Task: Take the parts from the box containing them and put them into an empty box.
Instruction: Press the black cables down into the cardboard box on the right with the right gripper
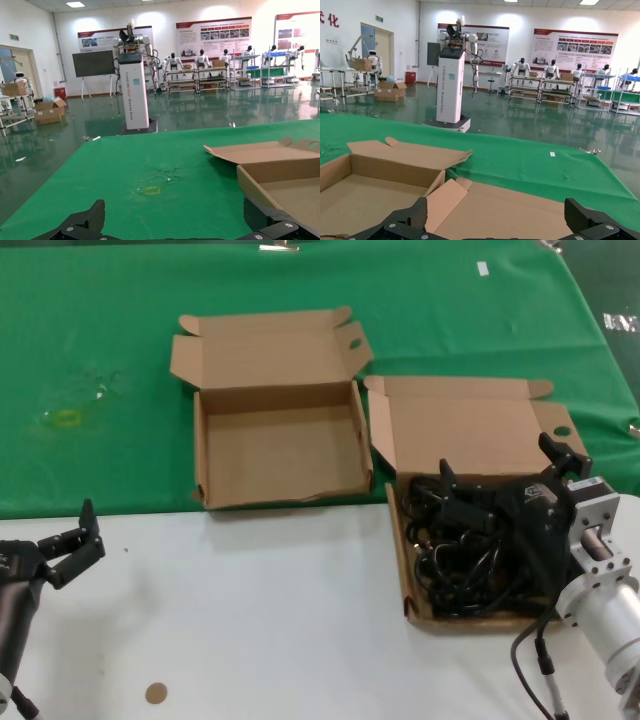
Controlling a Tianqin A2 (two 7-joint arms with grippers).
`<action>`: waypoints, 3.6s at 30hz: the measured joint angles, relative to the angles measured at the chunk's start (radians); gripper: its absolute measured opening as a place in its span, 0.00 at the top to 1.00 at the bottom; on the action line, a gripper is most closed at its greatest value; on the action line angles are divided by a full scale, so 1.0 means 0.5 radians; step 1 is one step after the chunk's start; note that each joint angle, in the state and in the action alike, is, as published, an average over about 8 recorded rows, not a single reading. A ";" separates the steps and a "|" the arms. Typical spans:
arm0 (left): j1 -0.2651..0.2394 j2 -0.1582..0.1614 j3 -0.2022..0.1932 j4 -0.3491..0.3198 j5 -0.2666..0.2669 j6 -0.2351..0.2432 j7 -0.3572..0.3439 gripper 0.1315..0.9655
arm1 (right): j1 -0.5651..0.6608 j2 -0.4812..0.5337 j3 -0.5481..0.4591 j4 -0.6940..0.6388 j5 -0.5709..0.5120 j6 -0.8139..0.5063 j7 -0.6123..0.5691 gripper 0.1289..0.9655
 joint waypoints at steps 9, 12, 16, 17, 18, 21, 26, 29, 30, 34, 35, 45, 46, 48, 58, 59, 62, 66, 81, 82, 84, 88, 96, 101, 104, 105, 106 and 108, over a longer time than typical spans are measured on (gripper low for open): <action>0.000 0.000 0.000 0.000 0.000 0.000 0.000 0.00 | 0.000 0.000 0.000 0.000 0.000 0.000 0.000 0.00; 0.000 0.000 0.000 0.000 0.000 0.000 0.000 0.00 | 0.000 0.000 0.000 0.000 0.000 0.000 0.000 0.00; 0.000 0.000 0.000 0.000 0.000 0.000 0.000 0.00 | 0.000 0.000 0.000 0.000 0.000 0.000 0.000 0.00; 0.000 0.000 0.000 0.000 0.000 0.000 0.000 0.00 | 0.000 0.000 0.000 0.000 0.000 0.000 0.000 0.00; 0.000 0.000 0.000 0.000 0.000 0.000 0.000 0.00 | 0.000 0.000 0.000 0.000 0.000 0.000 0.000 0.00; 0.000 0.000 0.000 0.000 0.000 0.000 0.000 0.01 | 0.000 0.000 0.000 0.000 0.000 0.000 0.000 0.00; 0.000 0.000 0.000 0.000 0.000 0.000 0.000 0.02 | 0.000 0.000 0.000 0.000 0.000 0.000 0.000 0.00; 0.000 0.000 0.000 0.000 0.000 0.000 0.000 0.05 | 0.000 0.000 0.000 0.000 0.000 0.000 0.000 0.00; 0.000 0.000 0.000 0.000 0.000 0.000 0.000 0.06 | 0.000 0.000 0.000 0.000 0.000 0.000 0.000 0.00; 0.000 0.000 0.000 0.000 0.000 0.000 0.000 0.11 | 0.000 0.000 0.000 0.000 0.000 0.000 0.000 0.00; 0.000 0.000 0.000 0.000 0.000 0.000 0.000 0.12 | 0.000 0.000 0.000 0.000 0.000 0.000 0.000 0.00; 0.000 0.000 0.000 0.000 0.000 0.000 0.000 0.27 | 0.000 0.001 -0.001 0.000 0.000 0.001 0.000 0.00; 0.000 0.000 0.000 0.000 0.000 0.000 0.000 0.29 | 0.000 0.002 -0.003 0.000 0.000 0.002 0.001 0.00; 0.000 0.000 0.000 0.000 0.000 0.000 0.000 0.31 | 0.000 0.005 -0.007 -0.001 0.001 0.004 0.003 0.00; 0.000 0.000 0.000 0.000 0.000 0.000 0.000 0.61 | 0.001 0.066 -0.065 0.007 0.020 0.036 0.025 0.00; 0.000 0.000 0.000 0.000 0.000 0.000 0.000 0.63 | 0.002 0.083 -0.077 0.010 0.025 0.041 0.029 0.00; 0.000 0.000 0.000 0.000 0.000 0.000 0.000 0.72 | 0.006 0.151 -0.119 0.021 0.044 0.052 0.045 0.00; 0.000 0.000 0.000 0.000 0.000 0.000 0.000 0.80 | 0.023 0.276 -0.185 0.026 0.072 0.048 0.075 0.00; 0.000 0.000 0.000 0.000 0.000 0.000 0.000 0.95 | 0.228 0.813 -0.327 -0.056 0.049 -0.431 0.152 0.00; 0.000 0.000 0.000 0.000 0.000 0.000 0.000 0.95 | 0.250 0.845 -0.325 -0.068 0.051 -0.496 0.138 0.00; 0.000 0.000 0.000 0.000 0.000 0.000 0.000 0.96 | 0.299 0.905 -0.321 -0.097 0.058 -0.631 0.097 0.00; 0.000 0.000 0.000 0.000 0.000 0.000 0.000 0.98 | 0.429 1.020 -0.323 -0.179 0.061 -0.918 -0.028 0.00; 0.000 0.000 0.000 0.000 0.000 0.000 0.000 0.98 | 0.781 1.175 -0.399 -0.372 -0.018 -1.426 -0.290 0.00; 0.000 0.000 0.000 0.000 0.000 0.000 0.000 0.98 | 0.982 1.224 -0.468 -0.465 -0.094 -1.672 -0.411 0.00; 0.000 0.000 0.000 0.000 0.000 0.000 0.000 0.98 | 1.080 1.245 -0.512 -0.509 -0.143 -1.803 -0.478 0.00; 0.000 0.000 0.000 0.000 0.000 0.000 0.000 0.98 | 1.111 1.251 -0.527 -0.523 -0.159 -1.845 -0.500 0.00; 0.000 0.000 0.000 0.000 0.000 0.000 0.000 0.98 | 1.141 1.257 -0.543 -0.537 -0.174 -1.890 -0.522 0.00; 0.000 0.000 0.000 0.000 0.000 0.000 0.000 0.98 | 1.198 1.267 -0.572 -0.565 -0.202 -1.980 -0.567 0.00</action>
